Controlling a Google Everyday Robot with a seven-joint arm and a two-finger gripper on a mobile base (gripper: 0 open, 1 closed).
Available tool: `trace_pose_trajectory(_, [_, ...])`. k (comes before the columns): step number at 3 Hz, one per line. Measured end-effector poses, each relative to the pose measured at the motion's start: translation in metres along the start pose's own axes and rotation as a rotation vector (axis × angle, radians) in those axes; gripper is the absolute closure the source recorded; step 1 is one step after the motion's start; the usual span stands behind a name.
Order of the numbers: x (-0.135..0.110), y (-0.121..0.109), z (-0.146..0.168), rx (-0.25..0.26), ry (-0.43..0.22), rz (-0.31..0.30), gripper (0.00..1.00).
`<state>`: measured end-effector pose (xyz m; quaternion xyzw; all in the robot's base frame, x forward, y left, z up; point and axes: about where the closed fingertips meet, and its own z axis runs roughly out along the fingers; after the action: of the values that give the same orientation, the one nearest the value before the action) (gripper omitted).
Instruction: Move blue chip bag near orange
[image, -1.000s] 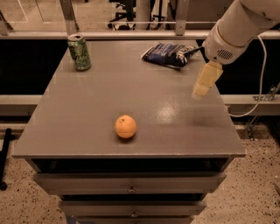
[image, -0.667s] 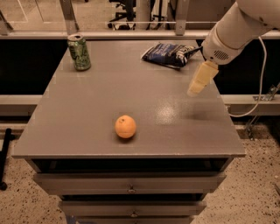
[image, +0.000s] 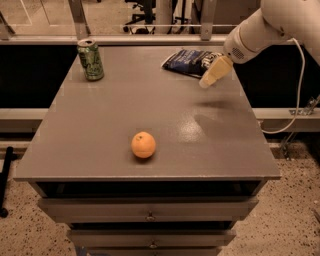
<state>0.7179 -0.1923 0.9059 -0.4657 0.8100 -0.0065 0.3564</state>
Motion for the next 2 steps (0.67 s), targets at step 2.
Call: trace_pose_trajectory(2, [-0.019, -0.027, 0.055, 0.017, -0.151, 0.189, 0.00])
